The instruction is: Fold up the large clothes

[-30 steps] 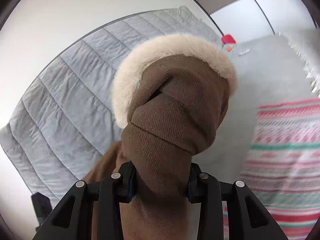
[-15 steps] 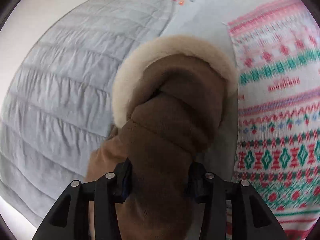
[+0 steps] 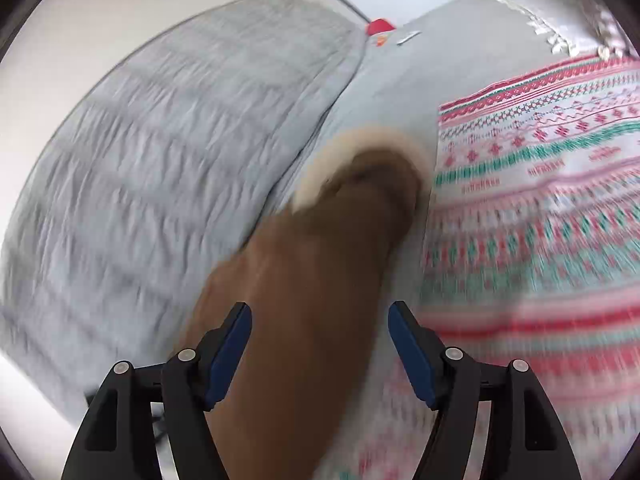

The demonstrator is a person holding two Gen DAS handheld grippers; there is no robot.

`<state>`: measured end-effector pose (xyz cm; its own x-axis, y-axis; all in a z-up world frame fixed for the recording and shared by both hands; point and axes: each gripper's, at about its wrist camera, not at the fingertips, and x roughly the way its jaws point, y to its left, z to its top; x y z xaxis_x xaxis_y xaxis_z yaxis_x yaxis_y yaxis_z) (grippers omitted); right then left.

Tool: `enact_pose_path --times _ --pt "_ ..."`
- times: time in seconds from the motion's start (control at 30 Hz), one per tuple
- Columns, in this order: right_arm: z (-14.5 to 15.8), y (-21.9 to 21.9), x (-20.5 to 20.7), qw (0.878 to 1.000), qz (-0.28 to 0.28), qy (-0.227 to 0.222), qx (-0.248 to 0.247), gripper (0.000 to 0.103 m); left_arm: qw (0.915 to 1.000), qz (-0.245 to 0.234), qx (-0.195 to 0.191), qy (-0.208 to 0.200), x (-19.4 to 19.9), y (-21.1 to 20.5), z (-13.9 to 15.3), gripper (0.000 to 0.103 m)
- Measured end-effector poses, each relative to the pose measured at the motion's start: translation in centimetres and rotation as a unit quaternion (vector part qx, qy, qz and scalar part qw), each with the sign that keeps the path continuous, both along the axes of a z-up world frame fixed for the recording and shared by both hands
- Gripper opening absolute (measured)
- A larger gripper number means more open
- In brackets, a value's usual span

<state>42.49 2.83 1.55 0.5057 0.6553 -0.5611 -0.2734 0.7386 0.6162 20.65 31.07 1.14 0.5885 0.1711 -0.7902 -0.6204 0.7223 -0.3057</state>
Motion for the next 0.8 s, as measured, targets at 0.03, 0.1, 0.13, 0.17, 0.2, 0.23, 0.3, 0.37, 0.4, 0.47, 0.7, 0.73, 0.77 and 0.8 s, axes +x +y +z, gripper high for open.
enact_pose_path --times 0.03,0.1,0.13,0.17,0.2,0.23,0.3,0.37,0.4,0.47,0.7,0.73,0.77,0.8 --pt "0.3 0.4 -1.2 1.000 0.011 -0.004 -0.012 0.072 0.9997 0.004 0.022 -0.004 -1.2 -0.6 1.1 0.069" --pt "1.6 1.6 -5.4 0.997 0.050 -0.023 -0.050 0.073 0.9984 0.008 0.056 -0.011 -3.3 -1.9 2.7 0.074" --pt "2.3 2.4 -7.8 0.995 0.066 -0.034 -0.070 0.074 0.9977 0.006 0.066 -0.014 -3.6 -2.4 3.2 0.078" --pt "3.0 3.2 -10.4 0.992 0.079 -0.046 -0.092 0.077 0.9965 -0.004 0.081 -0.021 -4.9 -3.4 3.9 0.083" --pt "3.4 3.6 -12.0 0.989 0.086 -0.054 -0.104 0.078 0.9951 -0.016 0.095 -0.023 -6.0 -4.4 4.3 0.084" --pt "4.0 4.2 -14.6 0.985 0.098 -0.067 -0.125 0.081 0.9928 -0.030 0.114 -0.018 -7.1 -5.7 4.6 0.085" --pt "5.4 4.8 -19.7 0.976 0.120 -0.096 -0.153 0.085 0.9892 -0.050 0.138 -0.007 -9.7 -8.2 5.0 0.088" --pt "6.5 4.5 -24.0 0.969 0.121 -0.127 -0.174 0.088 0.9906 -0.057 0.124 -0.009 -13.2 -9.8 4.8 0.092" --pt "6.8 4.3 -25.3 0.967 0.122 -0.137 -0.178 0.091 0.9914 -0.063 0.113 -0.012 -14.7 -10.5 4.7 0.097" --pt "7.7 3.4 -29.1 0.960 0.122 -0.161 -0.192 0.094 0.9914 -0.073 0.108 -0.009 -17.3 -12.5 4.6 0.100" --pt "9.0 2.1 -37.9 0.941 0.121 -0.213 -0.233 0.099 0.9848 -0.068 0.159 -0.013 -24.4 -17.1 5.8 0.102" --pt "9.1 2.0 -38.3 0.940 0.123 -0.214 -0.237 0.100 0.9840 -0.071 0.163 -0.011 -25.0 -17.6 5.9 0.102" --pt "9.0 1.8 -38.8 0.939 0.126 -0.213 -0.239 0.101 0.9835 -0.072 0.166 -0.008 -25.5 -18.1 5.9 0.102" --pt "9.1 1.6 -39.4 0.939 0.127 -0.212 -0.239 0.101 0.9826 -0.070 0.172 -0.006 -26.3 -18.6 5.9 0.102"
